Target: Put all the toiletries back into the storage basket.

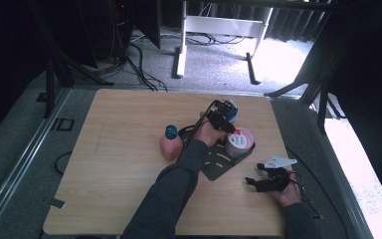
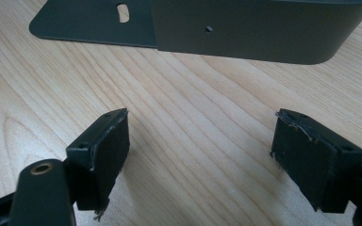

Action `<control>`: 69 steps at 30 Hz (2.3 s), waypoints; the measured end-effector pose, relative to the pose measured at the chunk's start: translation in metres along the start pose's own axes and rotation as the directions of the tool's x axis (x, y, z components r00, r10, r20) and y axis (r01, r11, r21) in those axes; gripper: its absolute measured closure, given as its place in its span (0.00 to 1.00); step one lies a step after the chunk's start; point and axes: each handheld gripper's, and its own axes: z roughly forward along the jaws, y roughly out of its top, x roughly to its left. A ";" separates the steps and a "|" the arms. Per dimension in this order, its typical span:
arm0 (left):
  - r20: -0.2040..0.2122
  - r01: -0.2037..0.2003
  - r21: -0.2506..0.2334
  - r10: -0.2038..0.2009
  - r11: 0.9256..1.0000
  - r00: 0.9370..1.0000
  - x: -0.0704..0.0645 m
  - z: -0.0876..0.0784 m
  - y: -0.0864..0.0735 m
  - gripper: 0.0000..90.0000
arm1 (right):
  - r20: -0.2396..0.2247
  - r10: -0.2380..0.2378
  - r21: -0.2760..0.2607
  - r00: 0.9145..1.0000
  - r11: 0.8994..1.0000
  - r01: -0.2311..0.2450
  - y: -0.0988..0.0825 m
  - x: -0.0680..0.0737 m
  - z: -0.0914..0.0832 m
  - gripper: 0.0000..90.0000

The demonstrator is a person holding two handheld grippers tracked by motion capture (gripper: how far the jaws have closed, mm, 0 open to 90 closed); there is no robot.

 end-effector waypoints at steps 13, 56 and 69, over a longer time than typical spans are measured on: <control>-0.026 -0.033 -0.001 0.033 0.999 0.999 0.001 -0.017 -0.008 0.44 | -0.003 0.001 0.001 1.000 1.000 -0.001 0.000 0.000 0.000 0.21; 0.000 -0.198 -0.134 0.199 0.971 0.980 0.001 -0.087 -0.052 0.43 | -0.002 -0.005 0.005 1.000 1.000 0.005 0.000 0.001 0.000 0.21; -0.059 -0.282 -0.159 0.276 0.946 0.959 0.003 -0.101 -0.064 0.40 | -0.002 -0.008 0.004 1.000 1.000 0.008 0.000 0.001 0.000 0.21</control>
